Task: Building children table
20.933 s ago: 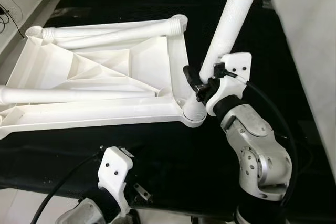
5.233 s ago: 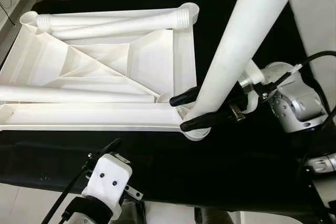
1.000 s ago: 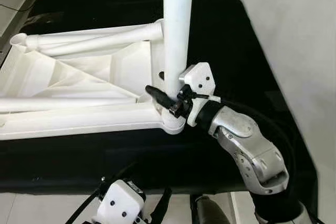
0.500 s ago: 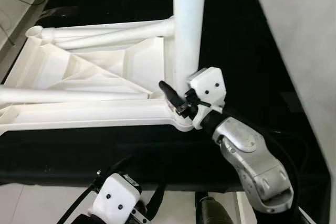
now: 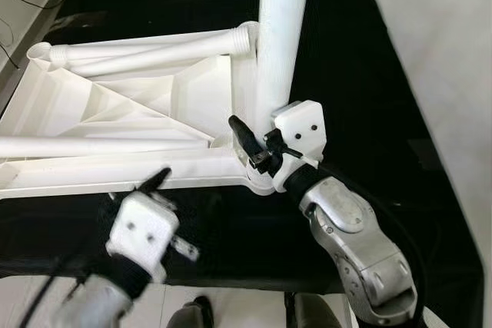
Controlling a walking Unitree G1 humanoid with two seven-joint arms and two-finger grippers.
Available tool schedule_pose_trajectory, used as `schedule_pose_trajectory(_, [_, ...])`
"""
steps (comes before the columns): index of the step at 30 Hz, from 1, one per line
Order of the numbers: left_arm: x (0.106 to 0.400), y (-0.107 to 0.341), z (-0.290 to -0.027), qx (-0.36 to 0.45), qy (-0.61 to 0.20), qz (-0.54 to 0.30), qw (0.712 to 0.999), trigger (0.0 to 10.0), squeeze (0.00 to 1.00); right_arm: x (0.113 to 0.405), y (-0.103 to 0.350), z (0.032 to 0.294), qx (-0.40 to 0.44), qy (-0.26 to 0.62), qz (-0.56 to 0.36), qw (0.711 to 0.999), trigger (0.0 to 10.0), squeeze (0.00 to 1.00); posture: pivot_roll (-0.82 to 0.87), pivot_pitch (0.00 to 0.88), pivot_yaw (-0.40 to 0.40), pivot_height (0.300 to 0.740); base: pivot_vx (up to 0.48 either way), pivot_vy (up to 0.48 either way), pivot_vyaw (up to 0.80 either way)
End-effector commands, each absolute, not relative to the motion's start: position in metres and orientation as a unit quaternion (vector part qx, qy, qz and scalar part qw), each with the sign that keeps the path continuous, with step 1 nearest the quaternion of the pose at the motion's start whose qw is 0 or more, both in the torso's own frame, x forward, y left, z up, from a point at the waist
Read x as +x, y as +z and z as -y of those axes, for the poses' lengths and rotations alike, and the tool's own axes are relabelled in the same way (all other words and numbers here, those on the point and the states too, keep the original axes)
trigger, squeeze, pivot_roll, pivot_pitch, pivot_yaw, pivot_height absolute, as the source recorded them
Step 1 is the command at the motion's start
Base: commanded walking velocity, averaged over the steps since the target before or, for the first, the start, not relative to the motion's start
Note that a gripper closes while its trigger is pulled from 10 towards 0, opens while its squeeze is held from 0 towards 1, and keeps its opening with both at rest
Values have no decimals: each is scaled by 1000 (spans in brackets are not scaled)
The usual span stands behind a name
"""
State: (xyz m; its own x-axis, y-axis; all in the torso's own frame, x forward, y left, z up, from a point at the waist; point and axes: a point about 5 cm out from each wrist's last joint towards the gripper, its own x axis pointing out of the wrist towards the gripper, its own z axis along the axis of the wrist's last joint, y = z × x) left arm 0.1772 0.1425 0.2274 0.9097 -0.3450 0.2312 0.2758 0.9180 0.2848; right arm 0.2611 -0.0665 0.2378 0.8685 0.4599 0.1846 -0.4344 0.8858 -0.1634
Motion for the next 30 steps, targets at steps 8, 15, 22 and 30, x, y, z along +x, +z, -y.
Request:
schedule_pose_trajectory(8, [210,280,-155,109,-199,221,949,10000,0,272,198,75,-66,169,17,983,10000,0,63,298,74,740,0,0,0])
schedule_pose_trajectory(15, [218,329,-136,16,-373,276,886,10000,0,272,201,65,-61,182,33,981,10000,0,54,280,83,740,0,0,0])
schedule_pose_trajectory(22, [217,337,-130,-1,-462,260,848,10000,0,272,204,60,-58,189,41,979,10000,0,47,263,102,740,0,0,0])
schedule_pose_trajectory(30, [247,357,-134,28,-451,247,857,10000,0,272,209,51,-51,207,63,975,10000,0,53,247,105,740,0,0,0])
